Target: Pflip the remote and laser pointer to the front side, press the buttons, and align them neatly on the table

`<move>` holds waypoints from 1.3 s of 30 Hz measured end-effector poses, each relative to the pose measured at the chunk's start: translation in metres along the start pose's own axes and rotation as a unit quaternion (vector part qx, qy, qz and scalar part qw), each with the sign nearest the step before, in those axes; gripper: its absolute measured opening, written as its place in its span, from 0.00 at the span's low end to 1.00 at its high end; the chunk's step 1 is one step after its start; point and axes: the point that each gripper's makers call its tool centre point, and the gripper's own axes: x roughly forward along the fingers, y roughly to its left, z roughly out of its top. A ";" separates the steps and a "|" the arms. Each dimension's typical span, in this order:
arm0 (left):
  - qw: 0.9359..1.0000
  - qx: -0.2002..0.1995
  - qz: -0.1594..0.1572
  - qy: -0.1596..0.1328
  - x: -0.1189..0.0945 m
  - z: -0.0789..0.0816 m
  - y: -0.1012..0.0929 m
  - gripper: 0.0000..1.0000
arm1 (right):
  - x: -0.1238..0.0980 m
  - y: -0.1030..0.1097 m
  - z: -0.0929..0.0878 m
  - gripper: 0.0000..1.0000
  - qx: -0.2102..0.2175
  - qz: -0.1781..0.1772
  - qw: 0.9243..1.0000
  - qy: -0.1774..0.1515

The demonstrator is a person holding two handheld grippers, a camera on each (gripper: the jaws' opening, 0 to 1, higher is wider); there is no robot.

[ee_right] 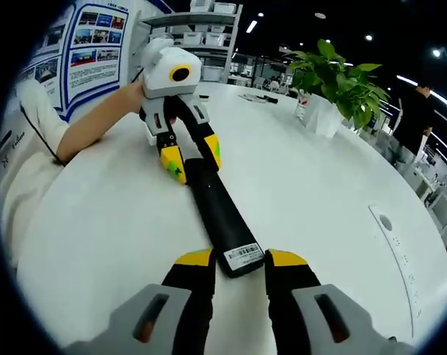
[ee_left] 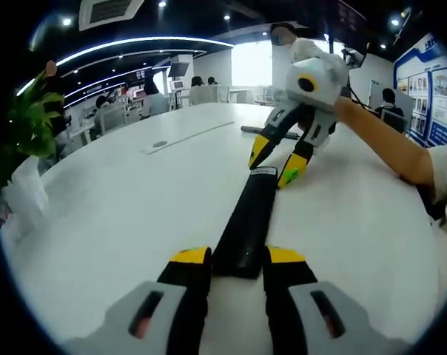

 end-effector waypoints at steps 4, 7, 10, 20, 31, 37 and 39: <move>1.000 0.024 0.006 -0.001 0.000 0.001 0.001 0.30 | 0.000 0.001 0.000 0.29 0.008 0.001 1.000 0.001; 1.000 0.027 0.012 -0.001 -0.001 0.002 0.002 0.31 | -0.001 0.003 0.001 0.29 0.034 0.012 0.999 -0.004; 1.000 0.027 0.016 0.000 -0.001 0.002 0.003 0.31 | -0.003 0.005 0.000 0.28 0.046 0.020 0.999 -0.008; 0.999 0.027 0.016 0.013 0.001 0.003 0.005 0.31 | -0.001 0.006 0.001 0.28 0.073 0.027 0.997 -0.013; 0.989 0.112 0.021 0.091 0.007 0.005 0.010 0.26 | -0.006 0.017 0.007 0.23 0.095 0.046 0.994 -0.035; 0.986 0.125 0.012 0.109 0.008 0.003 0.006 0.25 | -0.006 0.022 0.007 0.23 0.078 0.045 0.995 -0.033; 0.987 0.122 0.010 0.108 0.008 0.003 0.007 0.25 | -0.005 0.022 0.006 0.23 0.071 0.042 0.996 -0.029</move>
